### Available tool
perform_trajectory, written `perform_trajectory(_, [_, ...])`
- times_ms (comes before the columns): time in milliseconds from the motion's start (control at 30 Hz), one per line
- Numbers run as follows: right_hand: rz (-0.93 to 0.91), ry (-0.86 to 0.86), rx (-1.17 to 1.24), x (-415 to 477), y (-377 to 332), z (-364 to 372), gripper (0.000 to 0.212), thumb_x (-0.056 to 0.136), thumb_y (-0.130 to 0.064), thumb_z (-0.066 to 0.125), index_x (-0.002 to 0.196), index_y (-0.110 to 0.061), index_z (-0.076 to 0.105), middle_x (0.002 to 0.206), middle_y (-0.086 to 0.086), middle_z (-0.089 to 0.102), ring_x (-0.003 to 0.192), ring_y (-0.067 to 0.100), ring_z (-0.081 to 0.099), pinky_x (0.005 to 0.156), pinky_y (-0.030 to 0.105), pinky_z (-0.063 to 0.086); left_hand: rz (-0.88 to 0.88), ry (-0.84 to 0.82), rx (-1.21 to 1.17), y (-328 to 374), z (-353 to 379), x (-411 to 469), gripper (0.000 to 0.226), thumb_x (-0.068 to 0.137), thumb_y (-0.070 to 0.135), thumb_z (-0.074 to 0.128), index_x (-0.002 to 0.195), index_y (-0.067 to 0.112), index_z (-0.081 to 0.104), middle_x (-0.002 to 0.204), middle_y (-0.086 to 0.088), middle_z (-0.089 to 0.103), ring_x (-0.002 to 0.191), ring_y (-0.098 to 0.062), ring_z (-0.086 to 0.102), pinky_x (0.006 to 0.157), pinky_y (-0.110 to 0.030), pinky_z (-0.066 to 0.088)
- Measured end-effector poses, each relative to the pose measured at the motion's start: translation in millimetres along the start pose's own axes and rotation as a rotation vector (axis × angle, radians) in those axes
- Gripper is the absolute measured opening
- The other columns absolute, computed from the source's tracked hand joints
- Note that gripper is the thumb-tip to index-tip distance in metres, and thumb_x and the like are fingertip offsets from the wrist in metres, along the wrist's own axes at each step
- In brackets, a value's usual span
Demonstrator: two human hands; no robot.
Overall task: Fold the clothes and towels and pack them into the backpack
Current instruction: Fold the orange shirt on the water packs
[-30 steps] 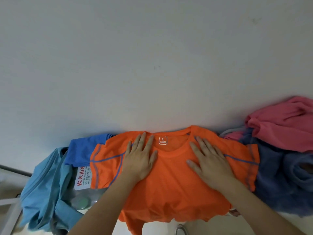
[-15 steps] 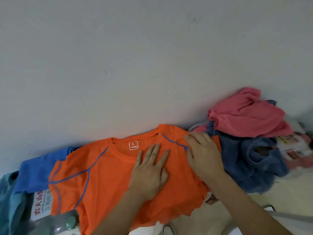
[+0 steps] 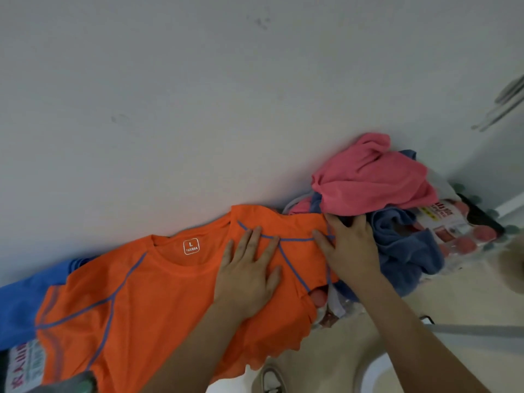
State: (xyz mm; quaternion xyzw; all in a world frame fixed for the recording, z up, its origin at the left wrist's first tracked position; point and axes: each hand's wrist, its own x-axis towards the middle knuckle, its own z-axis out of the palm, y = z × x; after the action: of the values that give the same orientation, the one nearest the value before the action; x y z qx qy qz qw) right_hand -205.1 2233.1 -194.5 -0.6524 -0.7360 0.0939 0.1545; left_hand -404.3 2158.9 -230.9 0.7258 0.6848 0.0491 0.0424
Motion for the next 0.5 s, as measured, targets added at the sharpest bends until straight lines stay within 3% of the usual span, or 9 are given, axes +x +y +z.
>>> perform_trajectory(167, [-0.016,-0.090,-0.062,6.6,4.2,-5.8,0.050,0.089,-0.051,0.054,0.137,-0.041,0.045,0.129,0.020,0.037,0.110,0.044,0.043,0.087,0.050,0.047,-0.019,-0.020,-0.012,0.5,-1.6,3.3,0.064,0.087,0.059,0.022,0.148,0.040,0.020,0.159,-0.001,0.014,0.147,-0.020,0.012,0.115,-0.049,0.011])
perform_trajectory(267, [-0.088,0.120,-0.002,-3.8,-2.1,-6.6,0.024,0.089,-0.031,0.061,0.111,-0.024,0.070,0.096,0.015,0.048,0.084,0.036,0.048,0.066,0.046,0.051,-0.022,-0.029,-0.016,1.1,-2.5,3.0,0.065,0.087,0.060,0.017,0.149,0.040,0.014,0.160,0.000,0.008,0.147,-0.019,0.005,0.116,-0.048,0.007])
perform_trajectory(333, [-0.125,0.199,0.048,-8.5,-6.0,-5.2,0.026,0.088,-0.030,0.054,0.097,-0.015,0.074,0.081,0.010,0.044,0.072,0.030,0.047,0.057,0.039,0.047,-0.025,-0.027,-0.014,1.3,-2.5,3.8,0.065,0.087,0.060,0.016,0.149,0.040,0.014,0.160,0.000,0.007,0.147,-0.019,0.005,0.116,-0.048,0.007])
perform_trajectory(400, [-0.126,0.217,0.116,-10.7,-11.4,-6.7,0.034,0.089,-0.034,0.047,0.097,-0.013,0.073,0.080,0.008,0.044,0.070,0.027,0.047,0.057,0.035,0.045,-0.033,-0.020,-0.020,1.6,-1.7,3.4,0.066,0.086,0.060,0.017,0.149,0.040,0.017,0.160,0.000,0.009,0.147,-0.018,0.006,0.116,-0.049,0.008])
perform_trajectory(500, [-0.118,0.221,0.157,-14.8,-21.9,-11.6,0.021,0.091,-0.026,0.055,0.097,-0.011,0.068,0.087,0.011,0.049,0.079,0.028,0.048,0.064,0.038,0.045,-0.060,-0.031,-0.051,2.6,-4.4,3.9,0.069,0.082,0.062,0.018,0.148,0.041,0.017,0.160,0.003,0.009,0.147,-0.016,0.005,0.116,-0.048,0.007])
